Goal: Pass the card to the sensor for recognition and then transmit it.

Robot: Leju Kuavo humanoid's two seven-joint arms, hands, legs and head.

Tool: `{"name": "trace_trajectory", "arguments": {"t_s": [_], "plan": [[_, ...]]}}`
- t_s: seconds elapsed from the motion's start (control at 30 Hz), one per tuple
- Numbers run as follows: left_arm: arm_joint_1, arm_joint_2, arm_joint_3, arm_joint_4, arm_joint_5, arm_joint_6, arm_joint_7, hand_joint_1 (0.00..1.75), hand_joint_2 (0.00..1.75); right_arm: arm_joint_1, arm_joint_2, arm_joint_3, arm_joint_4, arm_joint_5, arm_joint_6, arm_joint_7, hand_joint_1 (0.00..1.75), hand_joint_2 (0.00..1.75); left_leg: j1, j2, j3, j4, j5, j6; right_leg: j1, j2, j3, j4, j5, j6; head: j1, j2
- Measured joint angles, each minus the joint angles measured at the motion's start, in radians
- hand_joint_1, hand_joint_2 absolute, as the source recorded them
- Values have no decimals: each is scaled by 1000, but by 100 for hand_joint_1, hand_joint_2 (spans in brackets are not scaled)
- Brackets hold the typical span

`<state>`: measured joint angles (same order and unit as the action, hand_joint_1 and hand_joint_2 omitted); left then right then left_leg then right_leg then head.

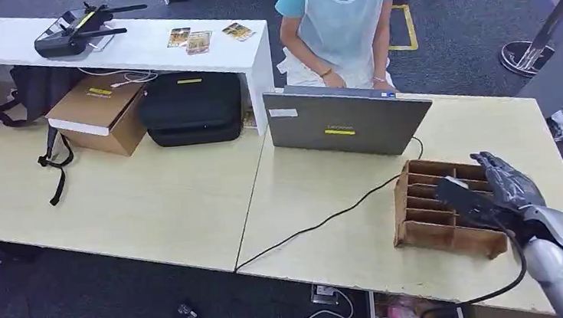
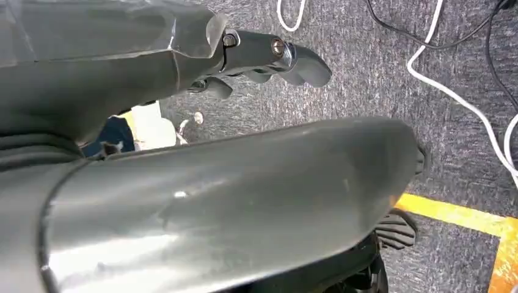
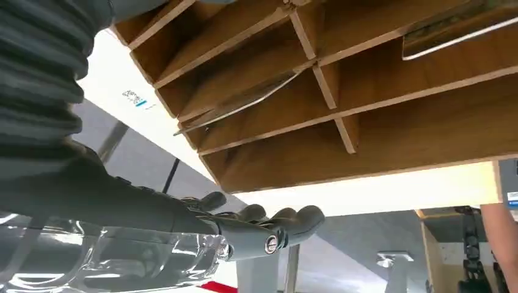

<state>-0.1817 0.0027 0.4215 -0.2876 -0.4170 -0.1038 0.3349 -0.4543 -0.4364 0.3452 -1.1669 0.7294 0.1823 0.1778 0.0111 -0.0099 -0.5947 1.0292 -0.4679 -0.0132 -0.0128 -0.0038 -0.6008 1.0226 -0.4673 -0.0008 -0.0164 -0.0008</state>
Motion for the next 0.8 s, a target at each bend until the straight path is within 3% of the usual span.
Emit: {"name": "trace_trajectory", "arguments": {"t_s": [0.5, 0.67, 0.8], "plan": [[-1, -11, 0, 0, 4, 19, 0, 0, 0, -40, 1, 23, 32, -10, -4, 0, 10, 175, 0, 0, 0, 0, 0, 0, 0, 0, 0, 0, 0, 0, 0, 0], [-1, -18, 0, 0, 3, 27, 0, 0, 0, -34, 2, 23, 30, -11, -28, 10, 23, 175, 0, 0, 0, 0, 0, 0, 0, 0, 0, 0, 0, 0, 0, 0], [0, -23, 0, 0, 0, 32, 0, 0, 0, -21, 2, 21, 23, -7, -33, 18, 17, 175, 0, 0, 0, 0, 0, 0, 0, 0, 0, 0, 0, 0, 0, 0]]}}
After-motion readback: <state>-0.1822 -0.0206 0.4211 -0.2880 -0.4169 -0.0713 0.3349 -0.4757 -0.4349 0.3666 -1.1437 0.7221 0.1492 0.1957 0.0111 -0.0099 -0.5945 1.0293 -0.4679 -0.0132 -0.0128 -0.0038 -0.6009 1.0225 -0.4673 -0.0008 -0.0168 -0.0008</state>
